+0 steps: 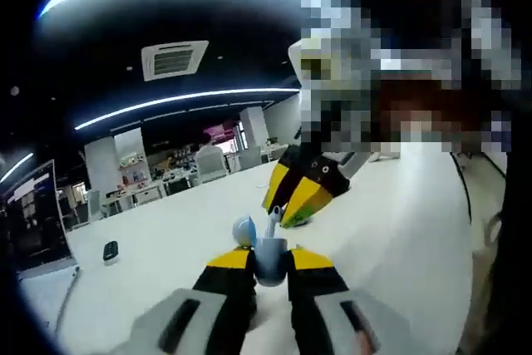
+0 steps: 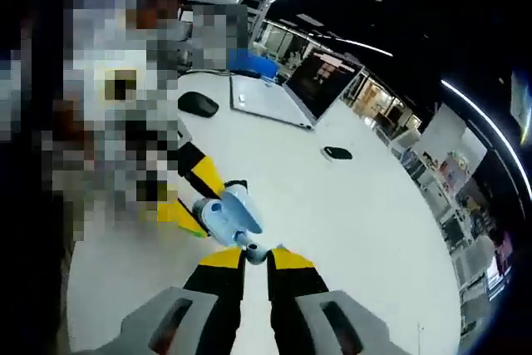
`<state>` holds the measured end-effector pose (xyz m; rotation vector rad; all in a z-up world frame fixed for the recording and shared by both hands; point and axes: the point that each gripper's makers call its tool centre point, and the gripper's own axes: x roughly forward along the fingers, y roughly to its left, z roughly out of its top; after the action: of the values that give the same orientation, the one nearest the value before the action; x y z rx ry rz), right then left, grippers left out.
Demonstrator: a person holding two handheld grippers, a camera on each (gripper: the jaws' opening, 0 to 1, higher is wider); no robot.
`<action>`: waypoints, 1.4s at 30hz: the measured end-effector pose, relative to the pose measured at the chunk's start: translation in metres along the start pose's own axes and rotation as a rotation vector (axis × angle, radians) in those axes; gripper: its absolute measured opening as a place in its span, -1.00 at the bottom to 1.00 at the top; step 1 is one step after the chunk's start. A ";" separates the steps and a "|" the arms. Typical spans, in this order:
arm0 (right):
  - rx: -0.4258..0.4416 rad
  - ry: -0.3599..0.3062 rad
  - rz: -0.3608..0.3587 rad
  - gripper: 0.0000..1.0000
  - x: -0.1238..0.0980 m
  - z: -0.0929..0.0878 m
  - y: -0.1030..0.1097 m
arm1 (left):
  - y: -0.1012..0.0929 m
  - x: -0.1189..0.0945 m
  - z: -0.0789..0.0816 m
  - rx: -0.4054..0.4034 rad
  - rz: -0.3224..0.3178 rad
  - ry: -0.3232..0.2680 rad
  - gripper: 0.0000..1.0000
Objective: Pick up the earbuds from the table and place the earbuds into the earbud case
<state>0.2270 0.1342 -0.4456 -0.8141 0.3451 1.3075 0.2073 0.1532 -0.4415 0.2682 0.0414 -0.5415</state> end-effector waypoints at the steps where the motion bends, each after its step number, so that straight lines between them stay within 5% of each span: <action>1: -0.015 0.012 0.002 -0.80 0.001 -0.001 0.001 | -0.001 0.001 0.000 0.007 0.001 0.002 -0.65; 7: -0.016 0.022 0.020 -0.80 0.003 0.000 0.000 | -0.003 0.005 -0.005 -0.002 -0.018 0.017 -0.65; 13: 0.122 -0.030 0.066 -0.80 -0.001 0.000 -0.003 | 0.002 0.004 0.003 -0.087 -0.012 -0.053 -0.65; 19: 0.158 -0.068 0.093 -0.80 -0.003 0.008 0.001 | 0.005 0.004 0.010 -0.144 -0.018 -0.107 -0.65; 26: 0.071 -0.103 0.140 -0.79 -0.014 0.013 0.002 | 0.005 0.000 0.015 -0.227 -0.072 -0.155 -0.65; 32: -0.105 -0.136 0.211 -0.75 -0.025 0.018 0.014 | 0.005 -0.004 0.022 -0.321 -0.137 -0.211 -0.65; 37: -0.068 -0.176 0.173 -0.71 -0.032 0.020 0.005 | 0.018 -0.010 0.025 -0.371 -0.122 -0.250 -0.65; 39: 0.016 -0.180 0.123 -0.71 -0.034 0.010 -0.012 | 0.023 -0.013 0.023 -0.431 -0.115 -0.264 -0.65; 42: 0.035 -0.063 0.072 -0.70 -0.026 -0.032 -0.036 | 0.032 -0.018 0.016 -0.473 -0.099 -0.262 -0.65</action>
<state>0.2605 0.0919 -0.4385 -0.7354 0.3491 1.3879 0.2080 0.1846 -0.4159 -0.2676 -0.0720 -0.6442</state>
